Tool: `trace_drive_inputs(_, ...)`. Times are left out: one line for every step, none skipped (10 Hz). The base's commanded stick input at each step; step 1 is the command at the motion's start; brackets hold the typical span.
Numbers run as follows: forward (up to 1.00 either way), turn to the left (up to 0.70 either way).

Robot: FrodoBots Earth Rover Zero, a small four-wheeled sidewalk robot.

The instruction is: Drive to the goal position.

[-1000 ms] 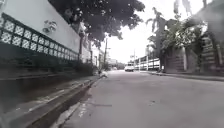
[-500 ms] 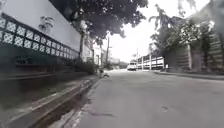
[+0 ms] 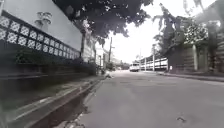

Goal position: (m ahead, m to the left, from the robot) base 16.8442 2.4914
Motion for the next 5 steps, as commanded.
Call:
trace_drive_inputs(0.7,-0.03)
trace_drive_inputs(0.7,-0.01)
trace_drive_inputs(0.7,0.0)
trace_drive_inputs(0.7,0.0)
trace_drive_inputs(0.7,0.0)
